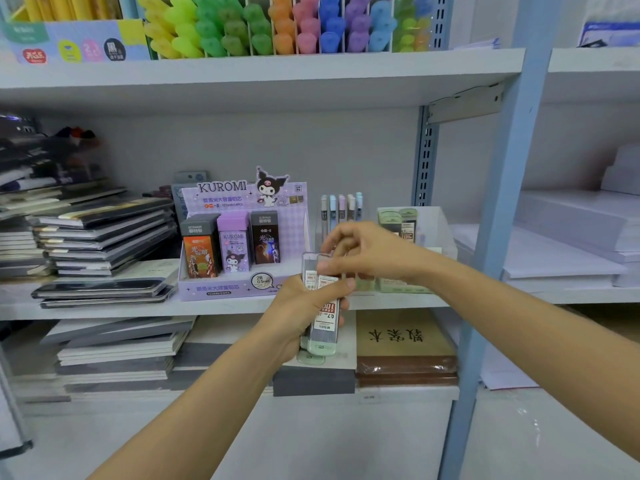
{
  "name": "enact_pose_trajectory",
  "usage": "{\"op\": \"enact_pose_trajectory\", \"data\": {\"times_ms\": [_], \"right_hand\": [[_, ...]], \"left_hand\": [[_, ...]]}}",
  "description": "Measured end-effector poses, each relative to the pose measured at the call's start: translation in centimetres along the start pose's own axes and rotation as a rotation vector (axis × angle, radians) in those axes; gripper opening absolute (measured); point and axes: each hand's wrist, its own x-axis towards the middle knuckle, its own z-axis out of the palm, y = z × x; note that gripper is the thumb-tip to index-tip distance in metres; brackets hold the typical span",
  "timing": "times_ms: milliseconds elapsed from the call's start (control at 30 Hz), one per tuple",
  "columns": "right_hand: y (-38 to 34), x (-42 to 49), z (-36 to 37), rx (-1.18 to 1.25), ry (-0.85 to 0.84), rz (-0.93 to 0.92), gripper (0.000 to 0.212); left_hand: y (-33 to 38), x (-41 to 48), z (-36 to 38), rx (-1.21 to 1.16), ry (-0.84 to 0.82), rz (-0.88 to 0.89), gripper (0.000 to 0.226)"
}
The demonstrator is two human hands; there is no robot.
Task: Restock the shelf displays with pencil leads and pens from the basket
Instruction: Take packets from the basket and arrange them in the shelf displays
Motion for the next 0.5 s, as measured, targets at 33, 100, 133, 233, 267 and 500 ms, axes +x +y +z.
{"op": "enact_pose_trajectory", "data": {"times_ms": [33, 100, 133, 233, 267, 500], "right_hand": [[0.0, -0.3, 0.1, 0.024, -0.019, 0.0, 0.034], [0.2, -1.0, -0.1, 0.076, -0.019, -0.017, 0.027], [0.3, -1.3, -0.3, 0.093, -0.009, -0.026, 0.024], [0.9, -1.9, -0.6, 0.126, 0.014, -0.03, 0.025], [1.1, -2.1, -0.6, 0.124, 0.018, -0.035, 0.027], [2.1, -3.6, -1.5, 0.174, -0.004, -0.001, 0.019]], "left_hand": [[0.0, -0.2, 0.3, -0.001, -0.019, 0.003, 0.01], [0.1, -0.6, 0.6, -0.052, -0.075, -0.022, 0.014], [0.2, -0.9, 0.6, -0.112, -0.124, -0.043, 0.02], [0.7, -1.5, 0.5, -0.269, -0.305, -0.085, 0.039], [0.8, -1.6, 0.5, -0.278, -0.323, -0.085, 0.039], [0.3, -1.8, 0.6, -0.165, -0.234, -0.074, 0.036]]}}
